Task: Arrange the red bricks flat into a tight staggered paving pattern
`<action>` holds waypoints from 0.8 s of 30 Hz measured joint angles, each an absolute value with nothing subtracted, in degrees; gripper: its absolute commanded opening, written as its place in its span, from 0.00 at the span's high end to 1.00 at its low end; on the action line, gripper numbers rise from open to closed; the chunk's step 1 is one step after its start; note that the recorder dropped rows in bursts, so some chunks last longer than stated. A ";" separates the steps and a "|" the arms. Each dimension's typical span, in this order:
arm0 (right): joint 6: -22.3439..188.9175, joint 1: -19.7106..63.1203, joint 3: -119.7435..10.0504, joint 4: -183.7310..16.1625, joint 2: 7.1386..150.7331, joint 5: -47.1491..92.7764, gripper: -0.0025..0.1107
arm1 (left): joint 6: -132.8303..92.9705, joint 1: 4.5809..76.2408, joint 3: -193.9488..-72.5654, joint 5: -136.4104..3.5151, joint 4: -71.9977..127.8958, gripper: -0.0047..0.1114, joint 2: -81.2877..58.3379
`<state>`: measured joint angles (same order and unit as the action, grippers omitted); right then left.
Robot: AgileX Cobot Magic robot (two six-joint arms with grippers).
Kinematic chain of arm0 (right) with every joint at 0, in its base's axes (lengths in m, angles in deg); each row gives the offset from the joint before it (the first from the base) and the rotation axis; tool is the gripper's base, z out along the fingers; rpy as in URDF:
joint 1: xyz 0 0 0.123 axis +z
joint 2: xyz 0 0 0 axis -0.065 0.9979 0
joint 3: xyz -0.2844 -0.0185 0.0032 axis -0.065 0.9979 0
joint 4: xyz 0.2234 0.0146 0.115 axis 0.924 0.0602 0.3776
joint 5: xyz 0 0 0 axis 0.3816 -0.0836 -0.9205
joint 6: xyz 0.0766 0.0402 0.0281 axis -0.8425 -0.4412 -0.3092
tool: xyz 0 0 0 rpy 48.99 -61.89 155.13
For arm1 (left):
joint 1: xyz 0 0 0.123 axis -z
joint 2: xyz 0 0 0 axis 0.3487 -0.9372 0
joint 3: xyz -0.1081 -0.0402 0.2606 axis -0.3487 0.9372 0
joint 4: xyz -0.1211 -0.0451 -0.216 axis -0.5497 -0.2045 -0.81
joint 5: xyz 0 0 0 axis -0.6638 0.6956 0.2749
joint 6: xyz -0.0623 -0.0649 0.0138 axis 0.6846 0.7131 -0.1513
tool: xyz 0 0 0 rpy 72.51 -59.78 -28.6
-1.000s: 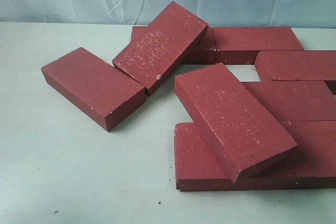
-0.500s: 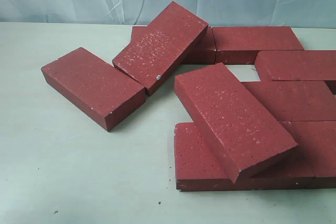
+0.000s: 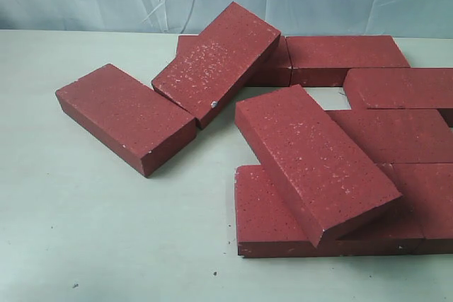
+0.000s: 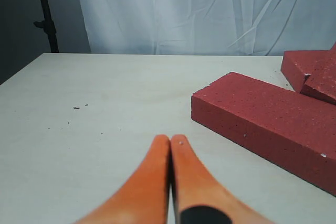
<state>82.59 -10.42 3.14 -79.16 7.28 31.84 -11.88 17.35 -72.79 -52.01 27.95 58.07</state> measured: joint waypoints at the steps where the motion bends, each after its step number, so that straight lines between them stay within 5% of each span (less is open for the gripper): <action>1: 82.59 -10.42 1.81 -79.16 7.28 30.55 0.98 | -11.88 17.35 -72.79 -52.01 27.95 0.96 58.07; 14: 82.59 -10.42 -19.01 -79.72 20.14 10.63 0.98 | -11.88 17.35 -72.79 -52.01 27.95 0.96 58.07; 24: 82.59 -10.42 -23.28 -80.11 23.00 10.87 0.98 | -11.88 17.35 -72.79 -52.01 27.95 0.96 58.07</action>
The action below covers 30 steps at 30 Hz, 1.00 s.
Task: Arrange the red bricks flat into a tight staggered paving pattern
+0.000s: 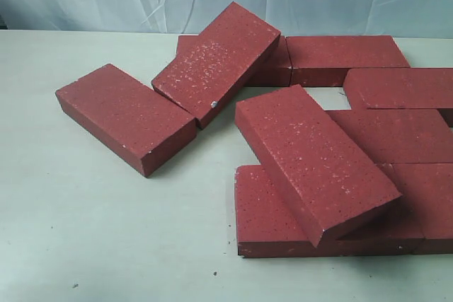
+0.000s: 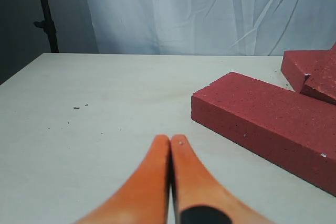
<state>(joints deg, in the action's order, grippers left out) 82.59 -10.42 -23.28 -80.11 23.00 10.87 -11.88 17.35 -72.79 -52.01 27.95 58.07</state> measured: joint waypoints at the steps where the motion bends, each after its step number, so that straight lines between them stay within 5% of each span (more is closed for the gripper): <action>1: 82.59 -10.42 -23.28 -80.11 23.02 11.09 0.98 | -11.88 17.35 -72.79 -52.01 27.95 0.96 58.07; 30: 82.59 -10.42 -41.78 -76.63 48.03 -24.96 0.98 | -11.88 17.35 -72.79 -52.01 27.95 0.96 58.07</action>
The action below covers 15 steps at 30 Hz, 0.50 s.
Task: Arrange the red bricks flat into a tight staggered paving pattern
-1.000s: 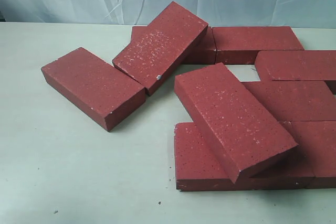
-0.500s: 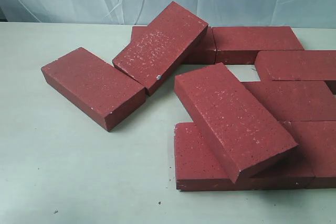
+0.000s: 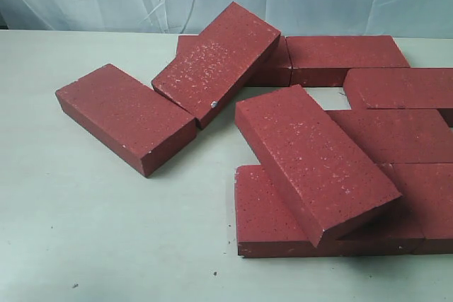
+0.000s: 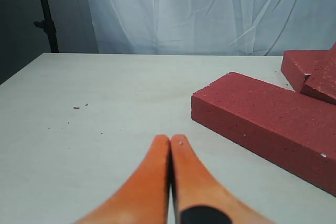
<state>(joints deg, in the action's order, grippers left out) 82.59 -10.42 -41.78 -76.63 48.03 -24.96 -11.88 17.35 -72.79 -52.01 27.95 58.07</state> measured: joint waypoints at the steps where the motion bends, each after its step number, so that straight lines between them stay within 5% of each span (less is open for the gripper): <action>1: 82.59 -10.42 -41.78 -76.35 48.90 -25.42 0.98 | -11.88 17.35 -72.79 -52.01 27.95 0.96 58.07; 15: 83.70 -8.43 -41.81 -75.54 63.56 -31.36 0.98 | -11.88 17.35 -72.79 -52.01 27.95 0.96 58.07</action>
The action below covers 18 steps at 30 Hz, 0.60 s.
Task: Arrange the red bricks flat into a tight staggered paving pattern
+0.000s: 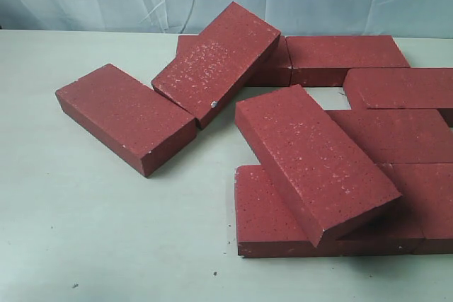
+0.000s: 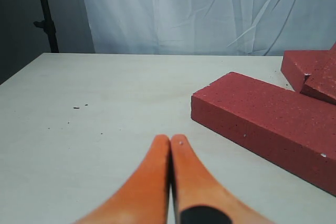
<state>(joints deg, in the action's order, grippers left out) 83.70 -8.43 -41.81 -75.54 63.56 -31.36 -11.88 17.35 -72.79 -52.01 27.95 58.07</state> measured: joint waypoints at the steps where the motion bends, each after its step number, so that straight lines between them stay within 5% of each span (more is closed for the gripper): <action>1: 83.97 -7.30 -41.81 -75.54 65.21 -31.73 0.98 | -11.88 17.35 -72.79 -52.01 27.95 0.96 58.07; 18: 84.31 -0.53 -31.40 -74.21 81.58 -23.01 0.98 | -11.88 17.35 -72.79 -52.01 27.95 0.96 58.07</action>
<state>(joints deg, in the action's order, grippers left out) 84.31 -0.53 -31.40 -74.21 81.58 -23.01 -11.88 17.35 -72.79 -52.01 27.95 58.07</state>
